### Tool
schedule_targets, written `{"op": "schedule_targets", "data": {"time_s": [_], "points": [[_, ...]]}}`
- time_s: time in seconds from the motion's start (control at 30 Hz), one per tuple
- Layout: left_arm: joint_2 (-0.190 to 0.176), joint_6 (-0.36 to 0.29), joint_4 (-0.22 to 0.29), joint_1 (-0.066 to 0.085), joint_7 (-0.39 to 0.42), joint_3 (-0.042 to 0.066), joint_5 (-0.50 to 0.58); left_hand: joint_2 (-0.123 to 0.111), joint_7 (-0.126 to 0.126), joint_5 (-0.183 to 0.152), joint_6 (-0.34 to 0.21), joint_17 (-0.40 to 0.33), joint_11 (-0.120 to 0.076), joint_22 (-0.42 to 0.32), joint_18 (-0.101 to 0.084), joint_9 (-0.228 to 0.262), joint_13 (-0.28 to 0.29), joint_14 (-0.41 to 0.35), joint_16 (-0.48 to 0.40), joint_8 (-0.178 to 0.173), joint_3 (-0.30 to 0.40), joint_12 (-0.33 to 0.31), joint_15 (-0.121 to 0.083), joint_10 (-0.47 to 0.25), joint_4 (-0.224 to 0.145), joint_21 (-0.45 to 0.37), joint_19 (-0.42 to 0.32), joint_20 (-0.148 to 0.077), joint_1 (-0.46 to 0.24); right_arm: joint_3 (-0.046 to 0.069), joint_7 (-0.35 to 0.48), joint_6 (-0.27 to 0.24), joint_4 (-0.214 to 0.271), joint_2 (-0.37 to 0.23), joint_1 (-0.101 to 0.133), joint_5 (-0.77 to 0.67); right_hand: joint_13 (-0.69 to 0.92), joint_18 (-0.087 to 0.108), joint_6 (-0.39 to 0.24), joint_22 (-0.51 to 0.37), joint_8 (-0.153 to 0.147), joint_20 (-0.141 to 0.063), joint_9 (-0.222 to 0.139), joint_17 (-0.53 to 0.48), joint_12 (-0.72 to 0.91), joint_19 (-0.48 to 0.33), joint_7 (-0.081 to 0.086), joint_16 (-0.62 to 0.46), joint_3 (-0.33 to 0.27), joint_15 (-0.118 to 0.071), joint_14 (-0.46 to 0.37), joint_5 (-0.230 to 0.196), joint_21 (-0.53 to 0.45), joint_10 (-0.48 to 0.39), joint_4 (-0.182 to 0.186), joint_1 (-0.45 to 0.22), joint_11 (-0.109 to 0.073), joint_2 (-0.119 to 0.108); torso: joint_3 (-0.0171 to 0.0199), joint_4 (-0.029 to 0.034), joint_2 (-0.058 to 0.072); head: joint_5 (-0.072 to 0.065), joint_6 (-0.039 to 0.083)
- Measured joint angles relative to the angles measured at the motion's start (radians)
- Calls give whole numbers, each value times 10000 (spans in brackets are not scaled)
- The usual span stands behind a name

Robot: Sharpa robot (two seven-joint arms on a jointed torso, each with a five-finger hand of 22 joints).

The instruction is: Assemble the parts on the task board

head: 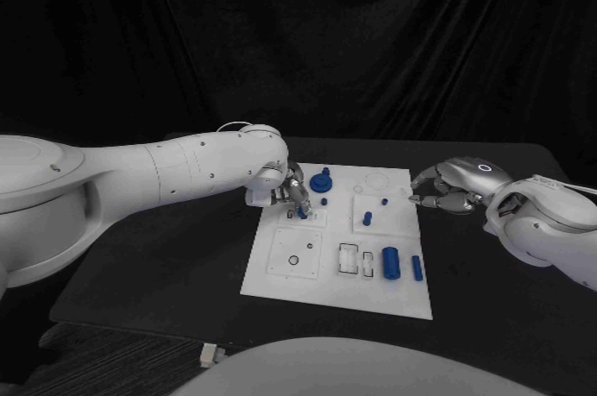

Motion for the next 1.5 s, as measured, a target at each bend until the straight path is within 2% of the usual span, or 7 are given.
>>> {"op": "schedule_targets", "data": {"time_s": [0.33,0.8,0.93,1.03,1.1,1.3,1.5], "points": [[5,12,-19,0,2,3,6,2,-27,-12,-26,0,0,0,0,-1,0,0,0,0,0,0,0,0,0,0,0,0,2,0,6,1,6,-2,-15,1,-1,1,0,-1,0,0,1,-1,0,0,0,0,20,0,0,46,0,0,-19,0,0,0,-7,6,9,-50,0],[24,22,-45,-14,11,4,16,23,-23,23,-23,0,0,0,1,18,0,0,0,-12,-37,0,0,0,-37,-50,-23,-23,24,0,17,-7,12,-9,-27,2,0,0,0,-2,0,0,-8,-3,0,0,0,0,29,0,0,117,0,0,-28,38,0,-38,-7,0,3,-20,0],[31,34,-45,-23,11,6,13,87,-22,-713,-22,0,0,0,0,22,0,0,0,-16,-184,0,0,0,-184,-50,-22,-22,88,0,19,-8,16,-9,-30,2,-1,-1,0,-2,0,0,-8,-3,0,0,0,0,28,0,0,117,0,0,-28,38,0,-38,-7,0,-3,-25,0],[32,42,-44,-26,15,14,14,166,-23,-1582,-22,0,0,0,1,23,0,0,0,-35,-320,0,0,0,-320,-51,-22,-21,167,0,20,-8,16,-9,-31,2,0,0,0,-3,0,0,-7,-4,0,0,0,0,28,0,0,117,0,0,-28,38,0,-38,-6,-1,-4,-29,0],[32,46,-44,-26,15,15,14,169,-41,-1947,-37,0,0,0,1,24,0,0,0,-36,-384,0,0,0,-384,-51,-21,-21,169,0,20,-8,17,-9,-32,2,-1,0,0,-3,0,0,-7,-4,0,0,0,0,28,0,0,117,0,0,-28,38,0,-38,-6,-1,-4,-29,0],[35,46,-61,-29,15,17,14,181,-65,-2407,-18,0,0,0,0,24,4,0,0,-37,-459,0,0,0,-453,-51,-21,-21,182,0,22,-8,18,-9,-41,2,0,0,0,-3,0,0,-7,-44,0,0,0,0,28,0,0,117,0,0,-28,38,0,-39,-6,-1,-4,-29,0],[65,42,-68,-54,9,11,9,260,-223,-2961,140,2,0,-1,0,74,8,0,0,48,-909,0,0,0,-201,-50,-21,-20,181,0,24,-8,17,-2,-49,3,-1,1,0,-4,0,0,-6,-44,0,0,0,0,28,0,0,117,0,0,-28,38,0,-39,-5,-1,-3,-14,0]]}}
